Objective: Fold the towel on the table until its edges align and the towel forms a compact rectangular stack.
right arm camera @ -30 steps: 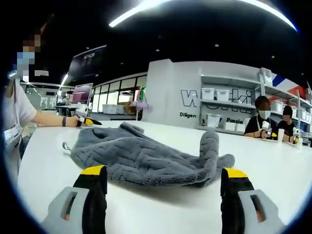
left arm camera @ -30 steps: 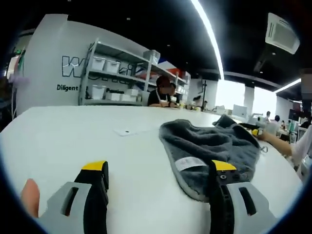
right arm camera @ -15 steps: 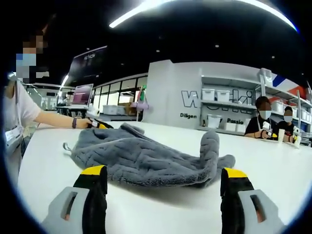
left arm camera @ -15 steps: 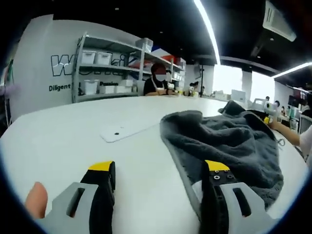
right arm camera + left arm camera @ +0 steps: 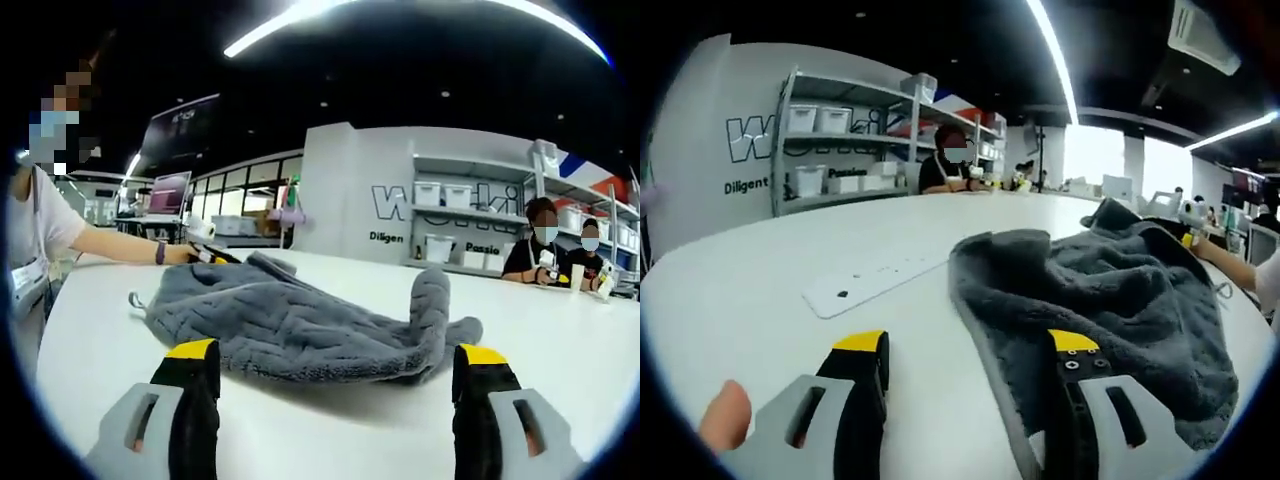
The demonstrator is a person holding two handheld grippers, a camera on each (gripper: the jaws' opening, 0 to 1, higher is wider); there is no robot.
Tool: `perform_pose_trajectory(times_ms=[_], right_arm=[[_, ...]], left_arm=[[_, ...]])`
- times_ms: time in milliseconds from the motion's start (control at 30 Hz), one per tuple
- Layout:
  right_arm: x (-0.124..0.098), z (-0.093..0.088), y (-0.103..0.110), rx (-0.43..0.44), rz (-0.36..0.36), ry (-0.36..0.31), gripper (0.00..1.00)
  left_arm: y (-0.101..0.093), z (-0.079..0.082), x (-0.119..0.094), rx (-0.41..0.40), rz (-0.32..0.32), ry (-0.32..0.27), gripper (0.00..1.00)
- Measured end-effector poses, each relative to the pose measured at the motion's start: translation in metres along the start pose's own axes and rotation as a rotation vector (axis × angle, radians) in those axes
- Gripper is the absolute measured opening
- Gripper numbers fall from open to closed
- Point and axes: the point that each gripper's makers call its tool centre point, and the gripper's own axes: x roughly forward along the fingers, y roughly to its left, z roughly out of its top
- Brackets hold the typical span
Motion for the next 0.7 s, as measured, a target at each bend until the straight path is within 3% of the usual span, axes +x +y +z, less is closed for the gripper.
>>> perform_pose_trajectory(times_ms=[167, 467, 700], right_arm=[[0.001, -0.001, 0.0, -0.003, 0.001, 0.007, 0.99], [0.002, -0.002, -0.004, -0.007, -0.004, 0.011, 0.98], [0.002, -0.002, -0.003, -0.005, -0.006, 0.009, 0.98]], left_arm=[[-0.011, 0.001, 0.008, 0.014, -0.027, 0.002, 0.55], [-0.029, 0.001, 0.016, 0.029, -0.107, 0.008, 0.36], [-0.027, 0.002, 0.018, 0.029, -0.122, 0.008, 0.32]])
